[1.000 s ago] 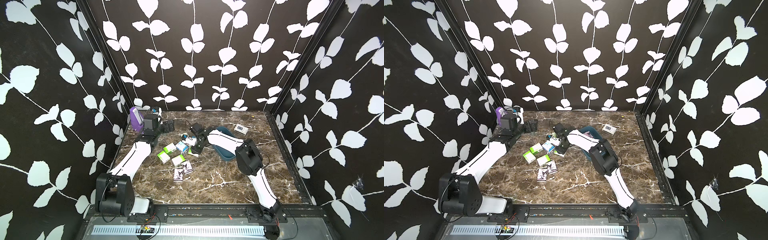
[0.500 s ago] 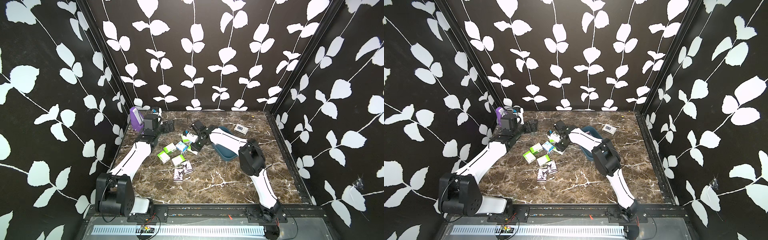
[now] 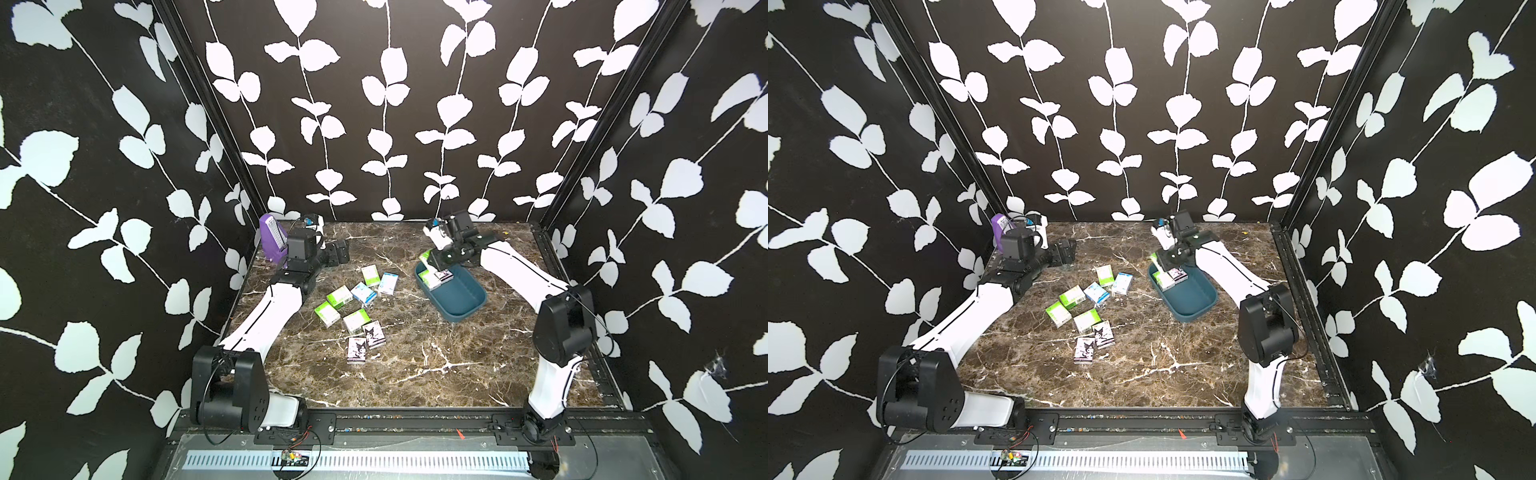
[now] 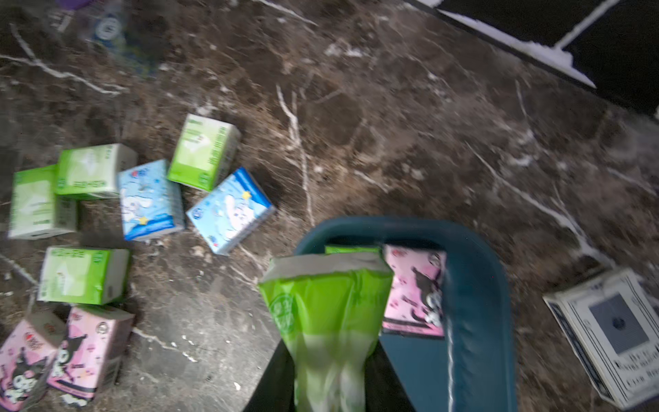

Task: Put the pocket tissues into the storage box
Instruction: Pick up the pocket tissues from the center of the board, then place the pocket tissues in the storage box.

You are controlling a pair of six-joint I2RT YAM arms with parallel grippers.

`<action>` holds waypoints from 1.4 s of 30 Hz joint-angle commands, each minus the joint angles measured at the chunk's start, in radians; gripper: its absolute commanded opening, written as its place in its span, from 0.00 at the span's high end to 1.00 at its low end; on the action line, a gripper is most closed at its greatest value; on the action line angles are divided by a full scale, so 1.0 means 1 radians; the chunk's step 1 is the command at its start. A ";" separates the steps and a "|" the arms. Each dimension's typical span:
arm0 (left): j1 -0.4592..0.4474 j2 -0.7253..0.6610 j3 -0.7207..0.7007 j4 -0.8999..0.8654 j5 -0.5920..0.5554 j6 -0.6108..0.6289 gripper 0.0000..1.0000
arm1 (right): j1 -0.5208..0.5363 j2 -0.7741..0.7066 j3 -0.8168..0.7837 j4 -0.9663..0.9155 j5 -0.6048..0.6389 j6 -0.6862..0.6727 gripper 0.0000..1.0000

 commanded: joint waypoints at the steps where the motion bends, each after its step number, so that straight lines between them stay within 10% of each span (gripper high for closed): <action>1: 0.005 -0.003 0.009 0.015 0.010 -0.002 0.01 | -0.018 -0.004 -0.064 -0.047 0.062 -0.010 0.81; 42: 0.005 -0.032 -0.007 -0.011 -0.019 0.021 0.01 | -0.072 0.190 -0.050 -0.046 0.218 -0.045 0.74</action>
